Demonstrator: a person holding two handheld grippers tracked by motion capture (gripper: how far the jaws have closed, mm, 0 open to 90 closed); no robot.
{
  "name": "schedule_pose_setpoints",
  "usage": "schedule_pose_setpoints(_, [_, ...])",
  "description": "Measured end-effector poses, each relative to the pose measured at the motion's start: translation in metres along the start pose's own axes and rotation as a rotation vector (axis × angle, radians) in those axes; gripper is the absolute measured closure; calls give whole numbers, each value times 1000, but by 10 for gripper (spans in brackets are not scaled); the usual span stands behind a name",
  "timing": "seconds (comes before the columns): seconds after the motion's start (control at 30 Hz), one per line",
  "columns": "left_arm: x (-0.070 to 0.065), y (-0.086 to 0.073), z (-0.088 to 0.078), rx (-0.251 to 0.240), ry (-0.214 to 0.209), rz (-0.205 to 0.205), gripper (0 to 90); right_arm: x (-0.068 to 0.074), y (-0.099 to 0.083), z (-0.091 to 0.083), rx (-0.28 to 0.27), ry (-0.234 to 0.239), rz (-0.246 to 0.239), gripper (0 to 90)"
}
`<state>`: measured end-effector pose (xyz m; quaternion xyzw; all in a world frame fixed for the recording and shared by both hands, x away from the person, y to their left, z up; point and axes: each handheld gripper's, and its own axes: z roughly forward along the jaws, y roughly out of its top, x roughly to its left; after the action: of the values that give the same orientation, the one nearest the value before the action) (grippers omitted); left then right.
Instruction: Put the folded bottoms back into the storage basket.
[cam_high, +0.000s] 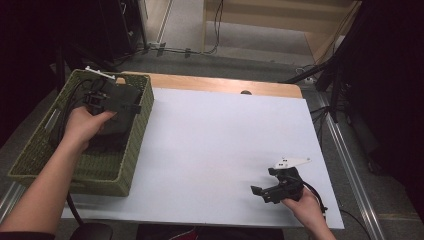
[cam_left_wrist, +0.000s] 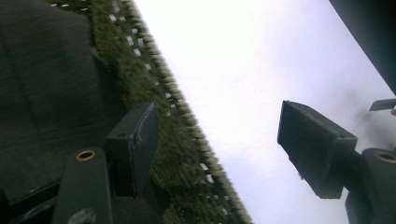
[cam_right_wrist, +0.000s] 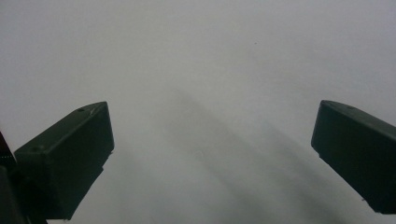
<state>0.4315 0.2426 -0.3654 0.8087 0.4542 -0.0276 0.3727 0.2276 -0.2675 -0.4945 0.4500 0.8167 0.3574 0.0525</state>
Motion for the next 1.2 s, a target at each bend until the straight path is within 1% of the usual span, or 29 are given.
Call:
schedule_pose_setpoints(0.03, [-2, 0, 1, -2, -12, 3, 299, 0, 0, 0, 1, -1, -2, 0])
schedule_pose_setpoints(0.1, [-5, 1, 2, -1, -15, 12, 298, 0, 0, 1, 4, -1, -3, 0])
schedule_pose_setpoints(0.2, [-10, 1, 5, 4, -26, 14, 297, 0, 0, 1, 11, -8, 4, 0])
schedule_pose_setpoints(0.27, [-14, 2, 8, 7, -24, 24, 297, 0, 0, 1, 10, -8, 3, 0])
schedule_pose_setpoints(0.37, [-20, 1, 12, 15, -14, 51, 299, 0, -1, 1, 10, -9, 4, 0])
schedule_pose_setpoints(0.4, [-20, 1, 13, 20, -10, 54, 299, 0, -1, 1, 12, -10, 4, 0])
schedule_pose_setpoints(0.5, [-24, -1, 14, 10, -28, 42, 297, 0, -1, 1, 15, -10, 0, 0])
schedule_pose_setpoints(0.6, [-28, -4, 16, 8, -29, 44, 296, 0, -1, 1, 15, -13, 3, 0])
schedule_pose_setpoints(0.7, [-31, -6, 20, 21, -36, 38, 296, -1, -1, 2, 16, -15, 4, 0])
schedule_pose_setpoints(0.8, [-36, -9, 24, 28, -39, 40, 297, 0, -1, 2, 22, -13, 4, 0])
schedule_pose_setpoints(0.9, [-41, -12, 27, 35, -56, 43, 297, 0, -1, 2, 23, -14, 5, 0])
schedule_pose_setpoints(1.0, [-45, -15, 28, 31, -64, 45, 297, 0, -1, 2, 22, -18, 4, 0])
schedule_pose_setpoints(1.1, [-48, -18, 30, 26, -77, 37, 297, 0, -1, 2, 22, -17, 5, 0])
schedule_pose_setpoints(1.2, [-52, -24, 33, 26, -80, 42, 297, 0, -1, 3, 24, -17, 5, 0])
